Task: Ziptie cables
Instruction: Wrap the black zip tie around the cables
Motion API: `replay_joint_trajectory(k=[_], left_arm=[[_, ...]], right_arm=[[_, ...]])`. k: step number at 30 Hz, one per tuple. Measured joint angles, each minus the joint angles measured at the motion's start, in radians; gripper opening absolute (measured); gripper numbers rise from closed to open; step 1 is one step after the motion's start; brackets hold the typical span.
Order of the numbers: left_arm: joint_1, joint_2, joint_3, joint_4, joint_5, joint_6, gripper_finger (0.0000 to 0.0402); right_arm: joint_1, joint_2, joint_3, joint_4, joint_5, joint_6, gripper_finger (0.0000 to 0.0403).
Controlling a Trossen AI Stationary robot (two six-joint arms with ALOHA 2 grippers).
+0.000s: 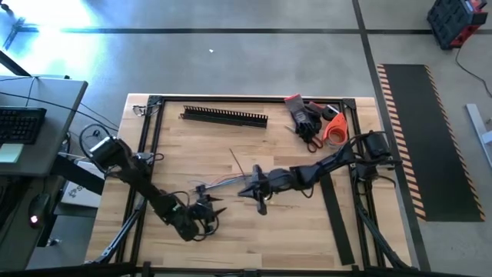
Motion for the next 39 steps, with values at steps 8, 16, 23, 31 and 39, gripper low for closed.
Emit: replay_joint_trajectory(k=[8,16,23,31,39], left_arm=[[0.113,0.163,0.001,0.513,-0.022,0.222,0.0174],[0.173,0.265,0.001,0.852,0.004,0.305,0.0172],[0.18,0.283,0.0,0.943,-0.008,0.303,0.0121],[0.179,0.283,0.0,0.943,-0.002,0.305,0.0007],[0.179,0.282,0.0,0.94,0.027,0.304,0.0001]], right_arm=[[0.015,-0.001,-0.004,0.062,0.051,0.016,0.0],[0.031,-0.001,-0.004,0.069,0.101,0.012,0.0],[0.049,-0.001,-0.004,0.067,0.133,0.012,0.0],[0.084,-0.002,-0.004,0.061,0.198,0.024,0.0],[0.127,-0.003,-0.003,0.01,0.281,0.062,0.0]])
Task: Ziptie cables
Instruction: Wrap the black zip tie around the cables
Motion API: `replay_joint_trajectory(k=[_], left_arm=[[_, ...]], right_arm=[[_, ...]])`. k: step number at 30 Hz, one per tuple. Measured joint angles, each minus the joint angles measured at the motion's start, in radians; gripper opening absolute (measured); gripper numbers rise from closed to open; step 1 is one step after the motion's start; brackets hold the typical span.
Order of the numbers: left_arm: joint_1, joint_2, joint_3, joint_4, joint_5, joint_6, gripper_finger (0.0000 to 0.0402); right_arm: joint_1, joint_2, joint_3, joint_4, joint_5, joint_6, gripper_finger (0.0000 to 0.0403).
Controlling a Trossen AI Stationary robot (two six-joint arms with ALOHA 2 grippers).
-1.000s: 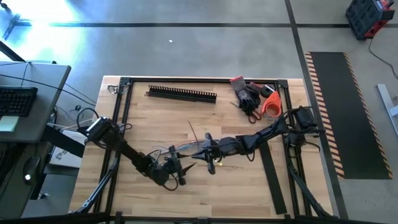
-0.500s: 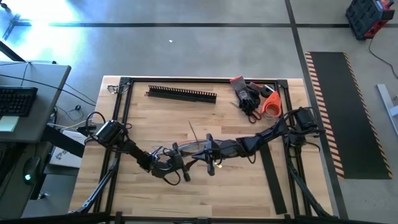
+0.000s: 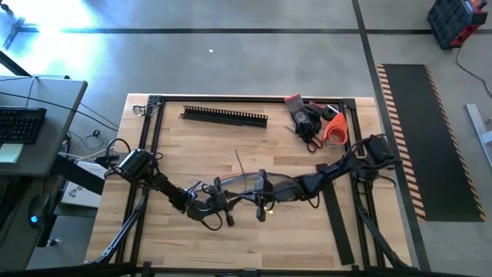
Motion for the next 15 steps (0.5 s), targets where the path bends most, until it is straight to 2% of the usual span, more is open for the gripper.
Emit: replay_joint_trajectory(k=[5,15], left_arm=[[0.0,0.0,0.0,0.005,0.034,0.0,0.0],[0.0,0.0,0.0,-0.005,0.074,-0.008,0.0]], right_arm=[[0.017,-0.001,0.0,-0.046,0.033,0.017,0.0],[0.018,-0.002,0.0,-0.061,0.021,0.021,0.0001]])
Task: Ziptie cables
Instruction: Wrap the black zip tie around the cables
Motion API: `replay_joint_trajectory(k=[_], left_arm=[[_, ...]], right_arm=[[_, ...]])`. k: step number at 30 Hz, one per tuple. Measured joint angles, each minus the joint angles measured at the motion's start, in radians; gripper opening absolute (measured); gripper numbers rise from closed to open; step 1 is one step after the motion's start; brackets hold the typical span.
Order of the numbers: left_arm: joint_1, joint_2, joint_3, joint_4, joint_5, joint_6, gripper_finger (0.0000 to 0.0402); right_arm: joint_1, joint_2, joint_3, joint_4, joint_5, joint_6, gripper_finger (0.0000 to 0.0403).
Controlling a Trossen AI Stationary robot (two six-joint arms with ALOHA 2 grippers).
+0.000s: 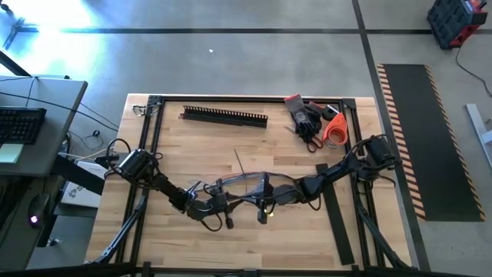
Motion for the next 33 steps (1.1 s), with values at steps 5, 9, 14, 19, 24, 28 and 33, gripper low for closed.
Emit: replay_joint_trajectory(k=[5,9,14,19,24,28,33], left_arm=[[0.0,0.0,0.0,-0.006,0.039,-0.028,0.0],[0.0,-0.001,0.0,-0.017,0.068,-0.028,0.0],[0.013,-0.001,0.001,-0.022,0.157,-0.041,0.0],[0.031,-0.001,0.001,-0.068,0.265,-0.081,0.0],[0.041,-0.001,0.001,-0.119,0.313,-0.107,0.0],[0.041,-0.001,0.001,-0.122,0.314,-0.116,0.0],[0.041,-0.001,0.001,-0.122,0.321,-0.125,0.0]], right_arm=[[-0.008,-0.023,-0.003,0.004,-0.051,0.042,0.0045],[-0.009,-0.069,-0.003,-0.003,-0.084,0.021,0.0114],[-0.011,-0.106,-0.003,-0.067,-0.101,-0.016,0.0193],[-0.062,-0.11,-0.002,-0.16,-0.114,-0.001,0.0222],[-0.211,-0.11,-0.002,-0.249,-0.232,0.023,0.0212],[-0.275,-0.11,-0.002,-0.224,-0.471,-0.03,0.0205],[-0.187,-0.11,-0.002,-0.227,-0.557,-0.143,0.0204]])
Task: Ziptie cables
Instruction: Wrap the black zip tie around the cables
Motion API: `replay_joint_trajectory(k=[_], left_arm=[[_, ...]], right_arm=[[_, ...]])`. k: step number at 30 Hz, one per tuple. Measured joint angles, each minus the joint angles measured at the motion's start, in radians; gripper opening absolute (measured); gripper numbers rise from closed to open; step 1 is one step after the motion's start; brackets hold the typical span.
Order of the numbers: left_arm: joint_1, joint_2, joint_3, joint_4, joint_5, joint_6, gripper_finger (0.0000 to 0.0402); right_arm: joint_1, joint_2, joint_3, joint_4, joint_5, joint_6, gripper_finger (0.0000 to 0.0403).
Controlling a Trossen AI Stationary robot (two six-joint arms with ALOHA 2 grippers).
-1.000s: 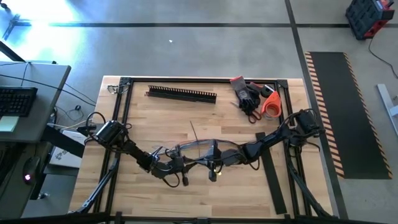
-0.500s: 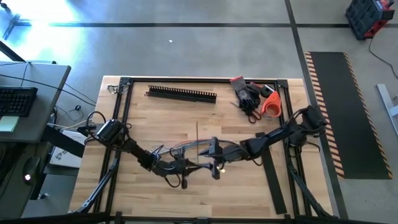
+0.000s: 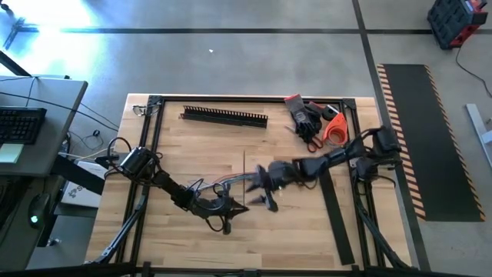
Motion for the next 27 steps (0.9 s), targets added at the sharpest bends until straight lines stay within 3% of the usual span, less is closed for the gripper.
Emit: replay_joint_trajectory(k=[7,13,20,27], left_arm=[[0.0,0.0,0.0,0.001,0.008,-0.009,0.0],[0.001,-0.04,-0.001,0.011,0.01,-0.017,0.0],[0.002,-0.104,-0.005,0.002,0.019,0.018,0.0],[0.003,-0.111,-0.005,-0.007,0.021,0.018,0.0]], right_arm=[[0.123,0.0,0.0,-0.031,0.238,0.027,0.0192],[0.142,0.023,0.001,-0.095,0.27,0.038,0.0169],[0.187,0.118,0.001,0.089,0.457,-0.071,0.0151],[0.204,0.135,0.001,0.171,0.469,-0.103,0.0115]])
